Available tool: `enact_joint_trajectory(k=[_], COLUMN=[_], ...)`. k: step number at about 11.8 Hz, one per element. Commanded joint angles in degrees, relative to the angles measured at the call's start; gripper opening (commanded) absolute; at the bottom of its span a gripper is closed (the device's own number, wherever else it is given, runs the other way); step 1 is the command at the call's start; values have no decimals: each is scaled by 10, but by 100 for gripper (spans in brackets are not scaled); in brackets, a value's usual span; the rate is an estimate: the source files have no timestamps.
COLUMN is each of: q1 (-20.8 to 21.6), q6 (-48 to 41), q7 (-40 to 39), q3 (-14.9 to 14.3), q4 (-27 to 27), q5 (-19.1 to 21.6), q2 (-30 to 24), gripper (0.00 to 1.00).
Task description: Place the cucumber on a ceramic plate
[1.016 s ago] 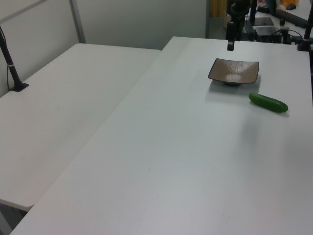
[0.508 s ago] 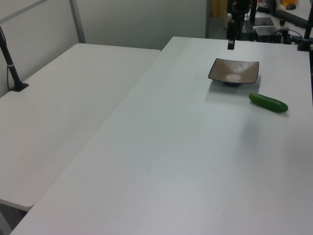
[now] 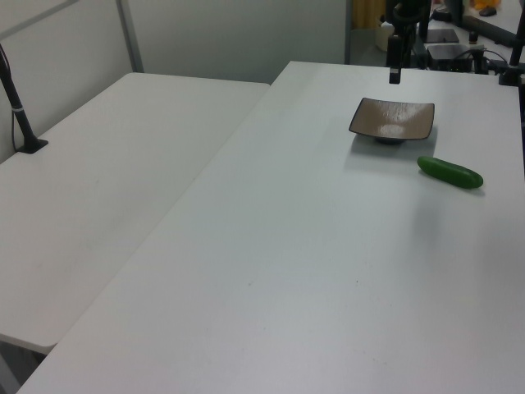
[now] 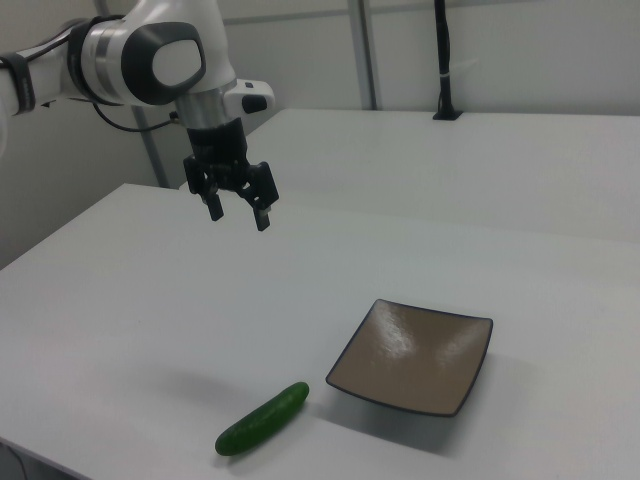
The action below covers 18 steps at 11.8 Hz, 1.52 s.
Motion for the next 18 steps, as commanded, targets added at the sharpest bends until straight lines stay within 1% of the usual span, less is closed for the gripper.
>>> enact_joint_trajectory(k=[1,2,3,4,5,6,8,10,11,12,13,14,16,17,18], q1=[-3,-5,-21,-24,-23,-24,-34,-44,-61,-68,-95,-104,-117,-116,-116], q6=[-10,-3,12,43,49,51,76,93,115,122,122,123,149,165,172], q7=[-11,-7,-8,-7,-3,0,-6,-2,-2,-2,-6,-8,-8,-8,-7], q3=[-5,-6,-2,-1,-1,-5,-15,-16,-14,-14,-10,-9,-7,-7,-7], q4=[-15,-31,-69,-107,-128,-160,-256,-303,-324,-336,-345,-356,-392,-410,-412], q5=[8,15,22,27,28,28,28,28,28,28,28,28,28,28,28], q2=[-30,-49,-78,-108,-129,-156,-214,-229,-230,-229,-227,-224,-221,-219,-203], gripper=[100,100,100,100,100,100,100,100,100,100,100,100,100,100,100])
